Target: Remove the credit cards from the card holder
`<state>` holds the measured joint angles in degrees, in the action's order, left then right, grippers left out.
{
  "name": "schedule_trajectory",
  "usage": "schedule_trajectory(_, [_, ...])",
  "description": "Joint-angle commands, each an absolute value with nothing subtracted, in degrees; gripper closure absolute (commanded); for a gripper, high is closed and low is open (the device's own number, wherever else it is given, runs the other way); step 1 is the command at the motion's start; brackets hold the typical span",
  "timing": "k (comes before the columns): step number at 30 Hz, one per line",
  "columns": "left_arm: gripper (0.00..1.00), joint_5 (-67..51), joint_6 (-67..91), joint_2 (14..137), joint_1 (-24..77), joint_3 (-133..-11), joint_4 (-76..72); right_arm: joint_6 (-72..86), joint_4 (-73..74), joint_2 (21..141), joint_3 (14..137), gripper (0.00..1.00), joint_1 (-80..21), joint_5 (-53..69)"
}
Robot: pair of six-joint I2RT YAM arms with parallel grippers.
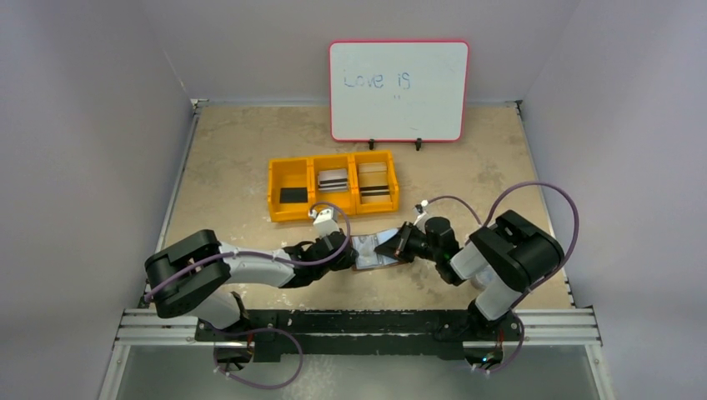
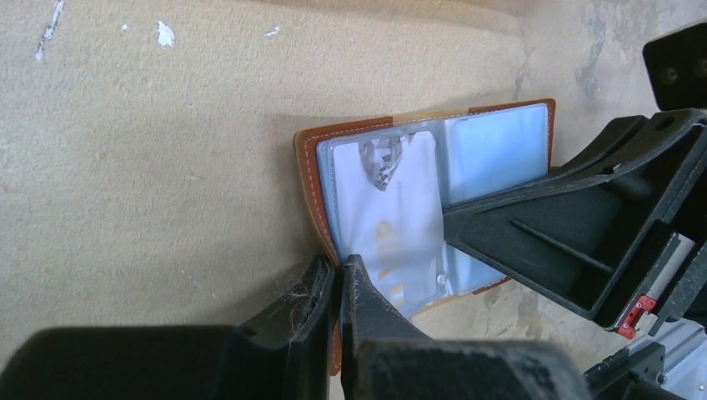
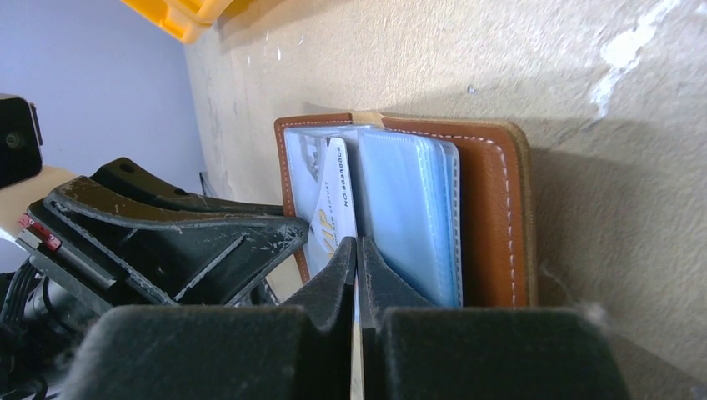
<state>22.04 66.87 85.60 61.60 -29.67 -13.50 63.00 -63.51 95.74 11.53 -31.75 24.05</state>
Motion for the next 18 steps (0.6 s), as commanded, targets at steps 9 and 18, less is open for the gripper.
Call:
schedule_trajectory(9, [0.82, 23.64, 66.52, 80.71, 62.91, -28.76, -8.1, 62.14, -58.19, 90.57, 11.79, 1.0, -32.88, 23.18])
schedule_trajectory(18, [0.9, 21.8, 65.58, 82.62, 62.84, -29.55, -9.87, 58.9, -54.99, 90.43, 13.31, 0.81, -32.92, 23.15])
